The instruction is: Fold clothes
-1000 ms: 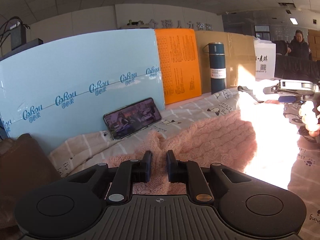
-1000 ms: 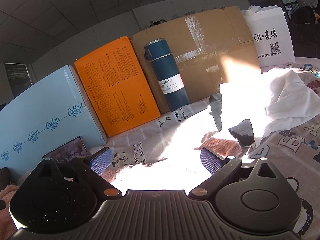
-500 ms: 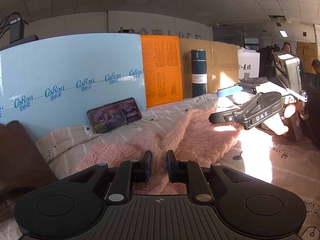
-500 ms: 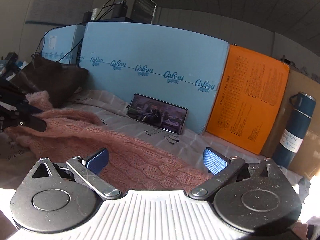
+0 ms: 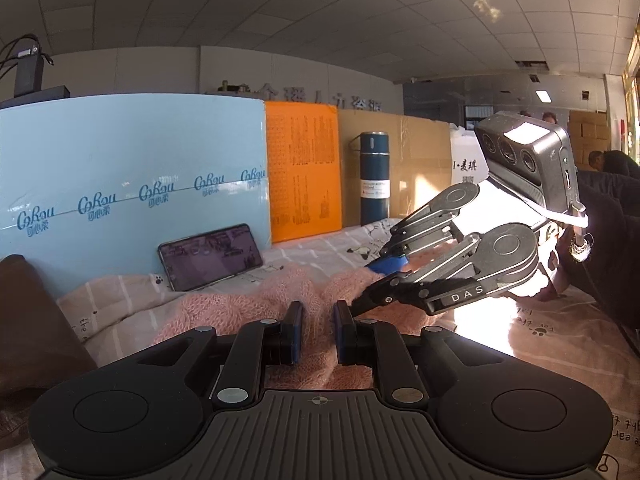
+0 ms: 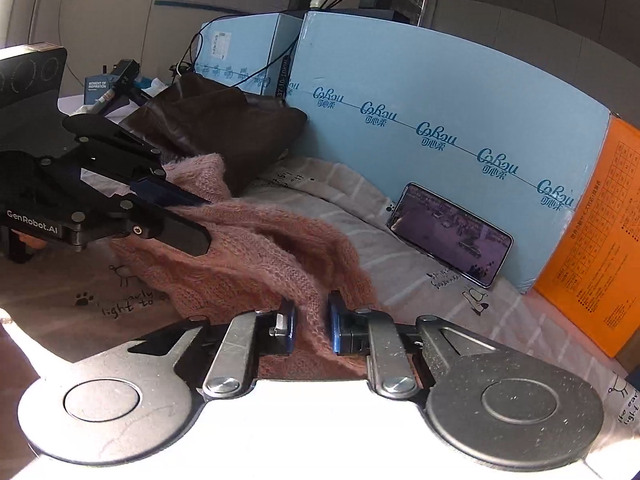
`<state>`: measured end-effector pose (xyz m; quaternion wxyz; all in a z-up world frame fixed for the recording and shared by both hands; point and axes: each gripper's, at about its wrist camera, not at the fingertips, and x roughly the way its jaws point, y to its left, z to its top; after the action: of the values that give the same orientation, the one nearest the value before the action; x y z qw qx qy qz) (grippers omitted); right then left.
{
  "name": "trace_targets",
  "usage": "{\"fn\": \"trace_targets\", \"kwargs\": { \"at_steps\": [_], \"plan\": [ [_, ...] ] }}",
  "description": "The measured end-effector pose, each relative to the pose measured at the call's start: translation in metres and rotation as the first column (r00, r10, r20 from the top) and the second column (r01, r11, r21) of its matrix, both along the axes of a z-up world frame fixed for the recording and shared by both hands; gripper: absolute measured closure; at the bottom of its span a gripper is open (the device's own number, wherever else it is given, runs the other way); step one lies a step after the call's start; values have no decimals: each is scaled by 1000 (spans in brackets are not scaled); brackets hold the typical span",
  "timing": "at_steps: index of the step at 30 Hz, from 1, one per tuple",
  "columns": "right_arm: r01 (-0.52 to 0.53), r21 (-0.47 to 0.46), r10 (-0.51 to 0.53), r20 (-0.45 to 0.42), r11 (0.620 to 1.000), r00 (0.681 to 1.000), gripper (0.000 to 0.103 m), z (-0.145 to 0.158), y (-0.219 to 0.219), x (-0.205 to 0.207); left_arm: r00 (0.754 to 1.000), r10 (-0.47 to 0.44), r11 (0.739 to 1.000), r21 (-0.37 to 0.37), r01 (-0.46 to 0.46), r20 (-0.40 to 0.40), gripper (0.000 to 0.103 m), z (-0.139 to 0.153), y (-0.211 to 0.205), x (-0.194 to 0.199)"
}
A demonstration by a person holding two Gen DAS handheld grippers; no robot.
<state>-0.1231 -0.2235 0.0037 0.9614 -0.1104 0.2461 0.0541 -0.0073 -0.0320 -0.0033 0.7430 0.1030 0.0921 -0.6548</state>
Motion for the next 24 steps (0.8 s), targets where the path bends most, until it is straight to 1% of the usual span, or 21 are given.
{"fn": "trace_targets", "kwargs": {
  "at_steps": [2, 4, 5, 7, 9, 10, 11, 13, 17, 18, 19, 20, 21, 22, 24],
  "plan": [
    [2, 18, -3, 22, 1000, 1000, 91, 3, 9, -18, 999, -31, 999, -30, 31, -8, 88, 3, 6, 2],
    [1, 32, -2, 44, 999, 999, 91, 5, 20, -36, 994, -109, 991, -76, 108, -16, 88, 7, 17, 4],
    [0, 39, -2, 56, 999, 998, 91, 7, 25, -45, 988, -157, 982, -104, 155, -12, 88, 8, 24, 4],
    [-2, 53, -2, 78, 999, 997, 91, 9, 36, -64, 973, -232, 964, -137, 229, -4, 87, 12, 34, 4],
    [-4, 67, -2, 100, 998, 995, 91, 12, 48, -82, 959, -283, 948, -153, 280, 5, 87, 15, 42, 1],
    [-6, 74, -3, 111, 997, 994, 91, 13, 53, -92, 949, -316, 938, -146, 313, 4, 87, 15, 44, -1],
    [-5, 84, -5, 118, 996, 993, 91, 14, 58, -100, 936, -353, 927, -133, 350, 0, 86, 14, 46, -2],
    [7, 116, -18, 95, 993, 995, 91, 9, 62, -109, 905, -425, 900, -108, 422, -3, 85, 12, 49, -7],
    [27, 194, -26, -5, 981, 1000, 91, -11, 70, -117, 806, -590, 806, -24, 591, 39, 84, 2, 52, -23],
    [30, 220, -25, -28, 975, 999, 91, -16, 71, -117, 800, -598, 800, -20, 600, 47, 79, 1, 52, -25],
    [35, 244, -24, -46, 969, 999, 90, -21, 72, -118, 802, -595, 802, -23, 597, 53, 74, 0, 52, -25],
    [41, 263, -29, -50, 964, 998, 89, -23, 71, -119, 803, -592, 804, -26, 594, 60, 56, 0, 53, -26],
    [49, 280, -36, -50, 959, 998, 78, -24, 70, -121, 820, -569, 819, -40, 572, 65, 35, 0, 54, -24],
    [67, 292, -60, -32, 954, 998, 61, -23, 68, -126, 843, -534, 841, -63, 537, 63, 29, 2, 56, -20],
    [136, 304, -152, 29, 943, 988, 48, -19, 57, -136, 887, -458, 880, -112, 461, 51, 24, 5, 60, -11]
  ]
}}
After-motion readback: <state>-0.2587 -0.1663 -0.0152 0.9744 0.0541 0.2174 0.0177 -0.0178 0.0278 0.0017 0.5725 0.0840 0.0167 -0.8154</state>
